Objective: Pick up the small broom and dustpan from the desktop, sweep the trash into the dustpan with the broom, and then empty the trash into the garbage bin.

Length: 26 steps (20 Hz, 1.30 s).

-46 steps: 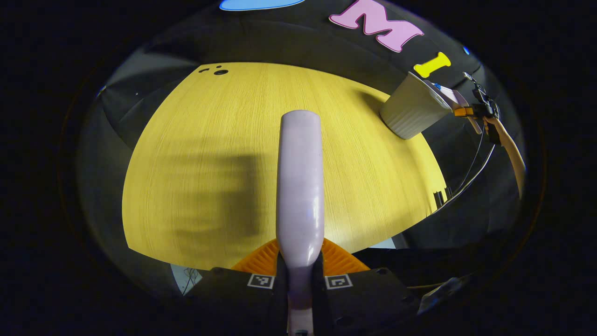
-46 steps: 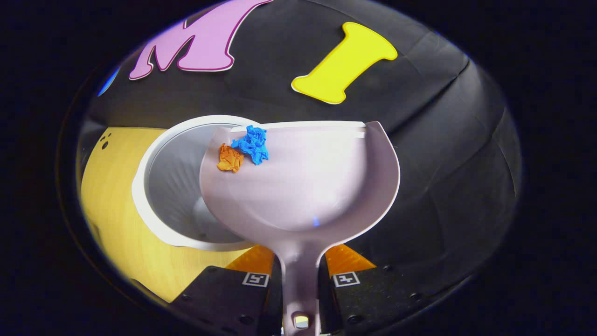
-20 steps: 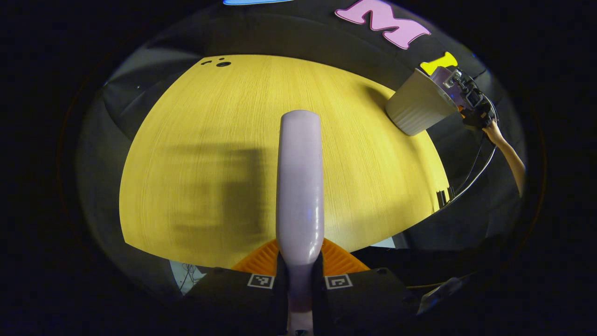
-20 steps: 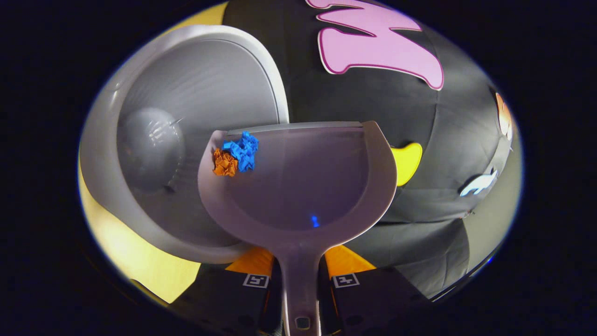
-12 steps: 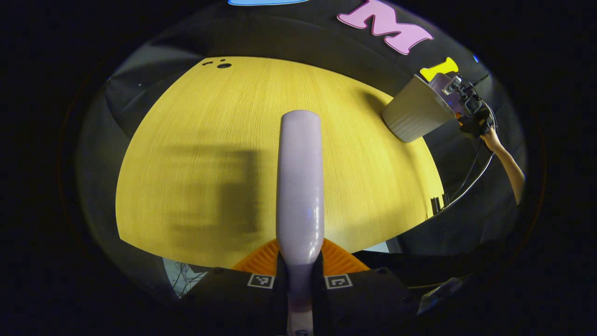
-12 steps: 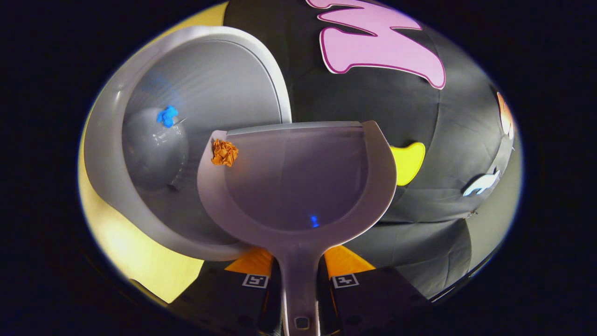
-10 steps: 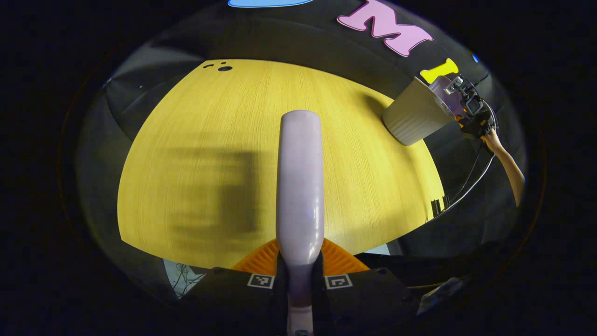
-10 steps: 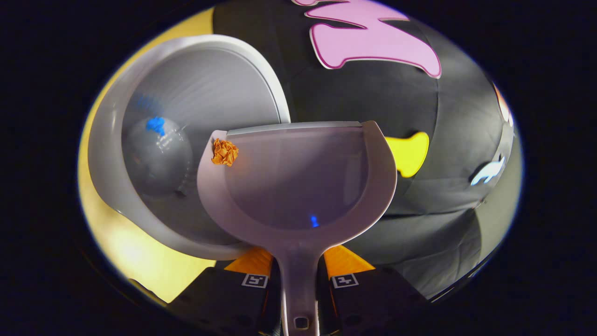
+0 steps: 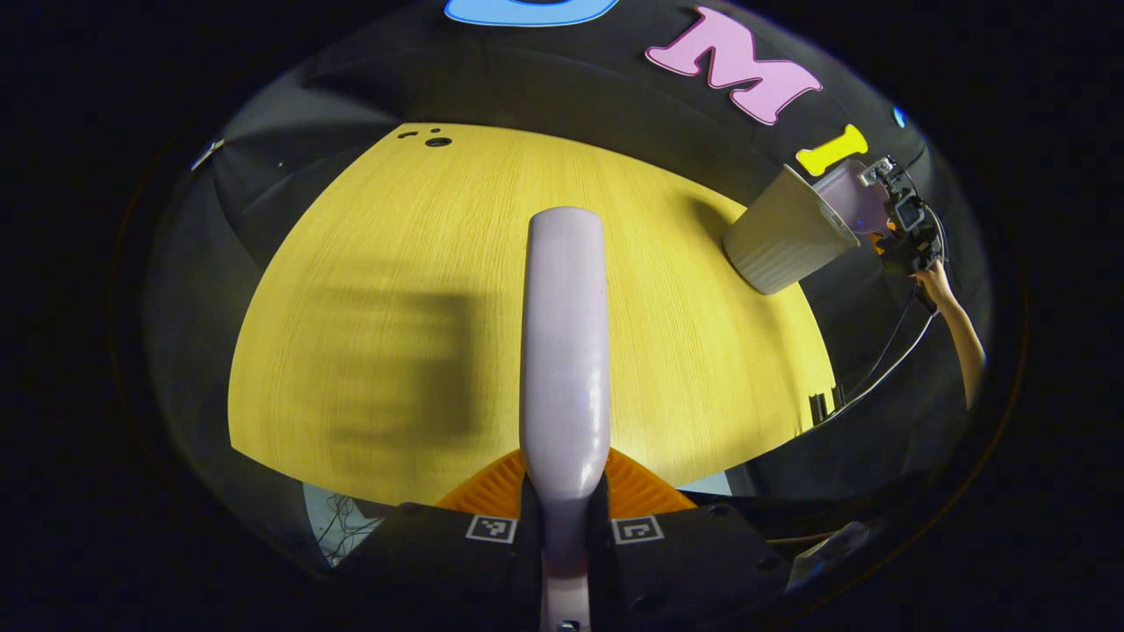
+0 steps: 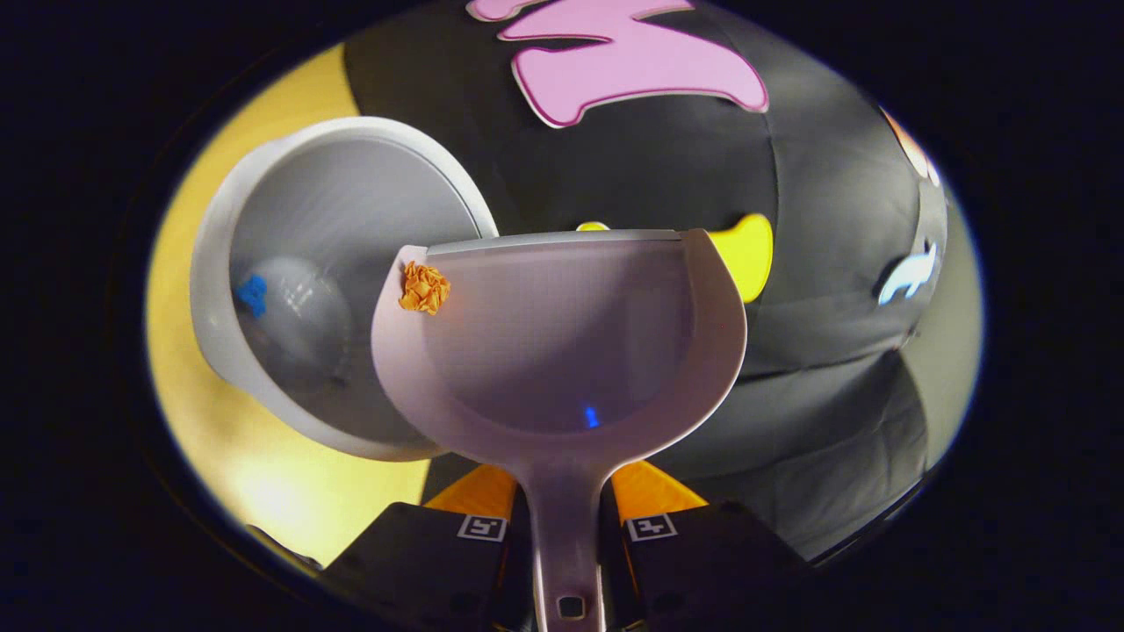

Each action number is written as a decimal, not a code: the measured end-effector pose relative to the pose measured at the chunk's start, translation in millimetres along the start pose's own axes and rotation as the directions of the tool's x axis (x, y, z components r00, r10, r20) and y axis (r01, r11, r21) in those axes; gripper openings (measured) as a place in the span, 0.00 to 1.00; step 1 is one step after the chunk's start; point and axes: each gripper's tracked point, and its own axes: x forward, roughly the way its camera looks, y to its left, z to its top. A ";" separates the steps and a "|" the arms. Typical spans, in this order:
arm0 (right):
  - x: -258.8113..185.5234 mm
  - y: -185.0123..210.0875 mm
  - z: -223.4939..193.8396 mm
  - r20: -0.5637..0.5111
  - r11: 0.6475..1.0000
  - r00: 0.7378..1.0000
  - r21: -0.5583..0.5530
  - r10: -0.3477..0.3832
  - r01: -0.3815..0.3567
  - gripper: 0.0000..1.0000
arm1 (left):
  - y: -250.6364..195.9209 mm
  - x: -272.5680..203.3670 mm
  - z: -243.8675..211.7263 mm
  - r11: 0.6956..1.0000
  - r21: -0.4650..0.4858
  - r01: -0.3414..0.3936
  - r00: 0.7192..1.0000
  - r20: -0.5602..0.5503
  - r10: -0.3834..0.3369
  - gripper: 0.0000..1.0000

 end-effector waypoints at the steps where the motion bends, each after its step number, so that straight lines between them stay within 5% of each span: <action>1: 3.3 -3.6 0.3 0.021 0.999 0.999 -0.040 -0.026 0.027 0.34 | -0.7 0.5 -2.6 1.000 0.001 0.000 1.000 -0.002 0.000 0.25; 7: 15.1 -25.7 9.0 0.118 0.932 0.989 -0.340 -0.094 0.129 0.38 | -11.4 -2.9 -21.6 1.000 0.014 0.009 1.000 -0.017 -0.009 0.25; 10: 14.7 -24.8 5.9 0.117 0.912 0.990 -0.391 -0.084 0.123 0.34 | -11.6 -4.9 -27.5 1.000 0.008 0.005 1.000 -0.020 -0.005 0.25; 13: 15.8 -12.4 1.1 0.066 0.958 0.997 -0.283 -0.029 0.046 0.35 | -9.1 -7.7 -28.9 1.000 -0.001 -0.009 1.000 -0.011 0.009 0.25; 15: 16.6 -4.0 -4.3 0.008 0.991 0.999 -0.125 0.047 -0.045 0.35 | -9.3 -9.3 -26.5 1.000 -0.017 -0.014 1.000 0.001 0.014 0.25; 17: 15.8 3.5 -4.7 -0.014 0.988 0.991 0.072 0.135 -0.133 0.35 | -8.8 -11.9 -21.7 0.999 -0.027 -0.017 1.000 0.013 0.017 0.25; 19: 16.4 4.9 -5.6 -0.034 0.944 0.977 0.269 0.209 -0.193 0.35 | -9.7 -11.2 -17.2 0.999 -0.022 -0.024 0.999 0.022 0.025 0.25; 21: 13.8 7.8 -6.4 -0.039 0.854 0.958 0.463 0.285 -0.235 0.35 | -9.5 -11.3 -10.3 0.999 -0.013 -0.030 0.999 0.035 0.031 0.25; 26: 6.3 3.0 17.1 0.050 0.642 0.922 0.703 0.383 -0.305 0.34 | -12.7 -16.3 6.2 1.000 -0.006 -0.029 0.997 0.075 0.030 0.25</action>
